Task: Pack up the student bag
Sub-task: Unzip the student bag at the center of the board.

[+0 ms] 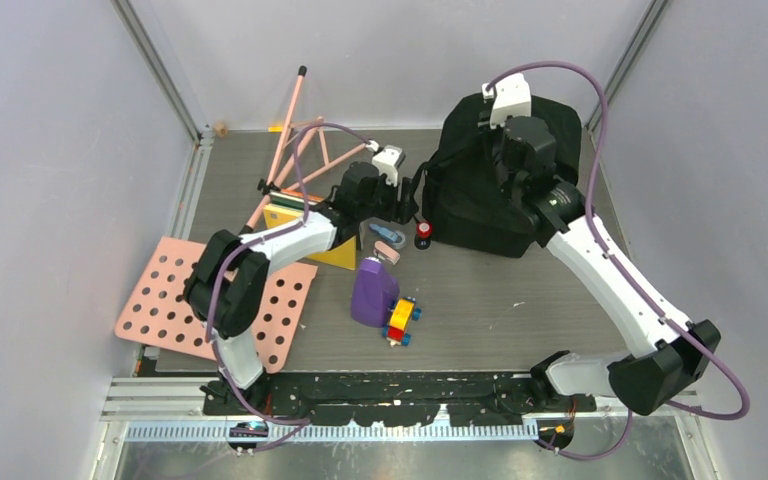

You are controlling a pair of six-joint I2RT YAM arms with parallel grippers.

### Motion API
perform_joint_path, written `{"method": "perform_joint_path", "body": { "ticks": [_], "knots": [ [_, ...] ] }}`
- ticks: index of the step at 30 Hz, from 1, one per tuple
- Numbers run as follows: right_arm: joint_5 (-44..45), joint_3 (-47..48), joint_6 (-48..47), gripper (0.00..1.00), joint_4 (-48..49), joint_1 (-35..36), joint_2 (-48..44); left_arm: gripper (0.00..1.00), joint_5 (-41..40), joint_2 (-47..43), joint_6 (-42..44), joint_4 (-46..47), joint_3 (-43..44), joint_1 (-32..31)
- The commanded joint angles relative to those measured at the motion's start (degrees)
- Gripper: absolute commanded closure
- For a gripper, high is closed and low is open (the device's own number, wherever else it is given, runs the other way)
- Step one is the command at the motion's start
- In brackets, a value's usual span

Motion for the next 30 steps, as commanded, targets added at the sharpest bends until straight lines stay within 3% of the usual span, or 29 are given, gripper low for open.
{"method": "perform_joint_path", "body": {
  "ticks": [1,4,8,13,23,30],
  "knots": [
    [0.6,1.6,3.3,0.56,-0.7,-0.3,-5.6,0.35,-1.8,-9.7,9.0,2.3,-1.4,-1.3],
    [0.0,1.0,5.1,0.4,-3.5,-0.3,-7.9,0.33,-2.1,-14.0,11.8,5.6,-3.5,-3.0],
    [-0.1,0.1,7.5,0.3,-6.8,-0.3,-9.8,0.3,-0.7,-16.2,14.5,8.1,-2.6,-5.9],
    [1.6,-0.4,10.4,0.19,-9.7,-0.3,-11.1,0.32,2.3,-13.4,15.0,6.4,3.4,-7.8],
    [1.4,-1.5,12.3,0.13,-13.4,-0.3,-14.3,0.31,-2.5,-7.5,25.5,5.1,10.9,-14.2],
    [1.9,-2.0,11.7,0.13,-15.0,-0.3,-13.9,0.32,-11.0,-5.1,32.6,7.8,12.0,-17.2]
  ]
}}
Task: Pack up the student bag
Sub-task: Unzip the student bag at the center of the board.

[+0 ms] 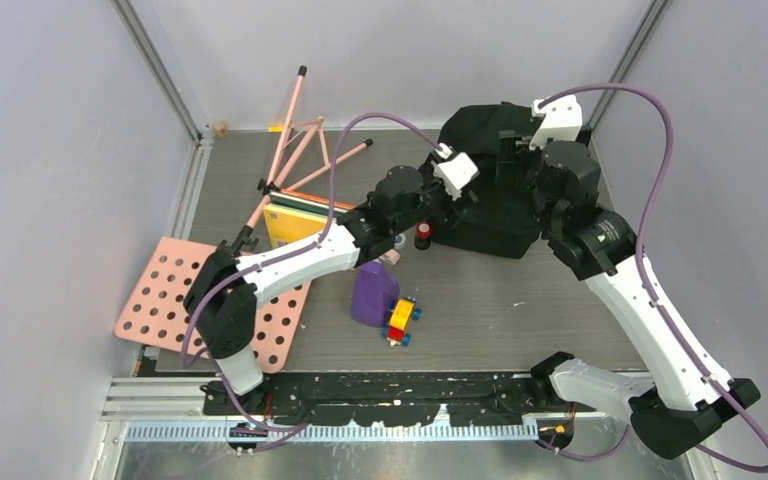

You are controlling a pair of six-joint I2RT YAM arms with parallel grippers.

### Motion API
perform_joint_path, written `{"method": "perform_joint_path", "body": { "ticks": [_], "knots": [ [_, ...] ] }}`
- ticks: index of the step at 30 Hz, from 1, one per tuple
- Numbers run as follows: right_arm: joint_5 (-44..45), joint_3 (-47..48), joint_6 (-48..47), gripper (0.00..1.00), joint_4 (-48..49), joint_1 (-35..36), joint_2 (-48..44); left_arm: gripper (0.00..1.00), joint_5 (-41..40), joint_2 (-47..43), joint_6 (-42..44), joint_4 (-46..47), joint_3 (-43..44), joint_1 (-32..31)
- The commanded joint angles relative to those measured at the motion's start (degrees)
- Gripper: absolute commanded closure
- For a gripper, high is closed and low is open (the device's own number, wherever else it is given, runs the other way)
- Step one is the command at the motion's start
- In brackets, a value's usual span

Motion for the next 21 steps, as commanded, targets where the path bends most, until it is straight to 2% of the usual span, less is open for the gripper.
{"method": "perform_joint_path", "body": {
  "ticks": [1,6,12,16,17,21],
  "knots": [
    [0.8,-0.1,0.3,0.13,-1.2,-0.3,-0.4,0.32,-6.3,1.0,6.8,4.1,3.2,-1.5],
    [-0.2,-0.3,0.6,0.13,-2.2,-0.3,-0.2,0.32,-11.3,1.8,8.5,7.0,3.3,-2.5],
    [-2.3,-0.9,0.3,0.13,-1.7,-0.3,0.1,0.27,-11.8,2.9,9.2,8.0,4.9,-2.6],
    [-1.9,-0.9,-0.5,0.13,-0.9,-0.3,1.4,0.26,-12.3,3.6,9.6,9.1,5.6,-2.6],
    [-1.6,-0.6,-0.4,0.13,-0.8,-0.4,2.1,0.29,-12.3,4.1,9.8,9.1,6.0,-2.6],
    [0.3,0.3,0.9,0.13,-0.9,-0.3,3.9,0.57,-12.1,5.9,11.8,9.7,5.5,-2.6]
  ]
}}
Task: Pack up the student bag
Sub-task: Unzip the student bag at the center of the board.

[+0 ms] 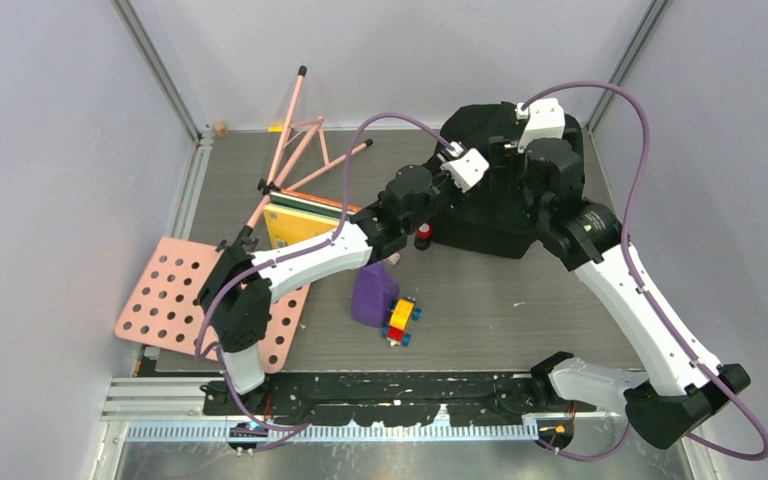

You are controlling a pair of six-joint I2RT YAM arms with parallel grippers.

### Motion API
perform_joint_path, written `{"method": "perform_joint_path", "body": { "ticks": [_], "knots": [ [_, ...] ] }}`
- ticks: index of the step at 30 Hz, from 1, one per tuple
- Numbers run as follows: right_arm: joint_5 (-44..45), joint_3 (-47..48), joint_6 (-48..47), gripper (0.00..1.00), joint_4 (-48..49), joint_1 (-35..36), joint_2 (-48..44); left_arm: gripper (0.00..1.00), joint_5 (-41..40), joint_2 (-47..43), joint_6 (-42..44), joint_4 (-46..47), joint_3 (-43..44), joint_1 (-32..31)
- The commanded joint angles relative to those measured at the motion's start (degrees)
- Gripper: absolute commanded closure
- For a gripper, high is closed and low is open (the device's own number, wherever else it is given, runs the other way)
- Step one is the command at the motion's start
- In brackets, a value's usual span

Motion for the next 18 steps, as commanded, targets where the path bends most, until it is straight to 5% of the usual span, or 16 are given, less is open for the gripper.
{"method": "perform_joint_path", "body": {
  "ticks": [1,6,18],
  "knots": [
    [1.8,1.1,1.4,0.13,1.8,-0.2,1.7,0.64,-0.8,1.9,3.1,4.8,1.3,-0.2],
    [3.8,1.9,2.1,0.12,1.8,-0.3,3.0,1.0,0.8,0.7,4.9,8.2,-5.0,-0.2],
    [10.5,2.0,-2.2,0.1,9.9,-0.3,8.1,1.0,1.6,-4.3,4.7,7.8,-20.1,-0.7]
  ]
}}
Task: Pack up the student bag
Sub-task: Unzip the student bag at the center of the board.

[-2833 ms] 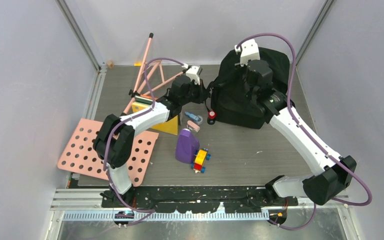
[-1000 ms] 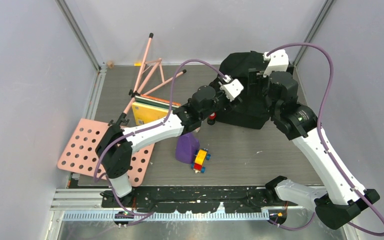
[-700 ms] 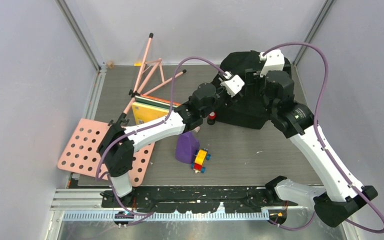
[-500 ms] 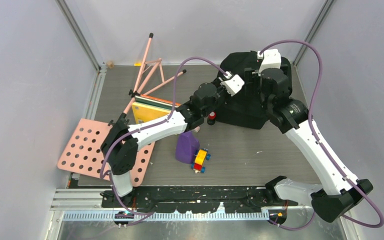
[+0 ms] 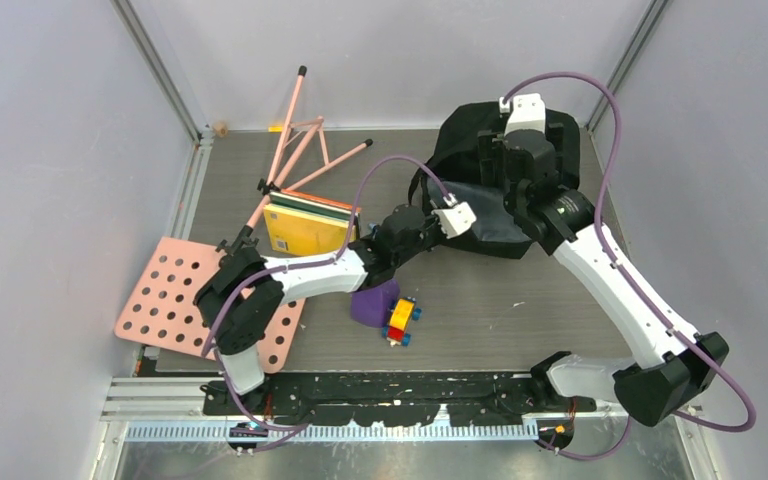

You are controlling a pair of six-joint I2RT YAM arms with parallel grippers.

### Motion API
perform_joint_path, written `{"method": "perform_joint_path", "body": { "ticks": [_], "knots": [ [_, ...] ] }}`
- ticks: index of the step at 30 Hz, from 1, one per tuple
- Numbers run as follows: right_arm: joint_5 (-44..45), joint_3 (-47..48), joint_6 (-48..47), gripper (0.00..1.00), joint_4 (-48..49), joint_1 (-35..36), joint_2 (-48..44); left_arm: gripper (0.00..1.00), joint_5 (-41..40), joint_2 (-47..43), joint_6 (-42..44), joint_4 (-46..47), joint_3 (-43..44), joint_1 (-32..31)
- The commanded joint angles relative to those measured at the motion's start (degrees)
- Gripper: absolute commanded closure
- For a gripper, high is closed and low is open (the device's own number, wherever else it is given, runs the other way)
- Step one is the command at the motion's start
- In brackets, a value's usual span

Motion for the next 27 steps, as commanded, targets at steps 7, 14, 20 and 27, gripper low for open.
{"method": "perform_joint_path", "body": {
  "ticks": [7,14,20,27],
  "knots": [
    [5.5,4.4,-1.2,0.1,7.2,0.1,4.0,1.0,-2.0,-7.7,-0.5,-1.1,-8.7,-3.1],
    [1.7,4.6,0.6,0.08,4.7,0.1,2.5,0.7,-1.8,-11.7,-4.8,-7.7,-8.4,-3.2],
    [-5.8,4.6,2.5,0.08,-0.8,0.1,-0.7,0.34,3.9,-18.3,-10.2,-13.6,-7.7,-3.2],
    [-13.5,6.0,6.8,0.07,-12.7,0.1,-4.5,0.19,7.5,-22.2,-17.4,-29.4,-2.3,-2.1]
  ]
}}
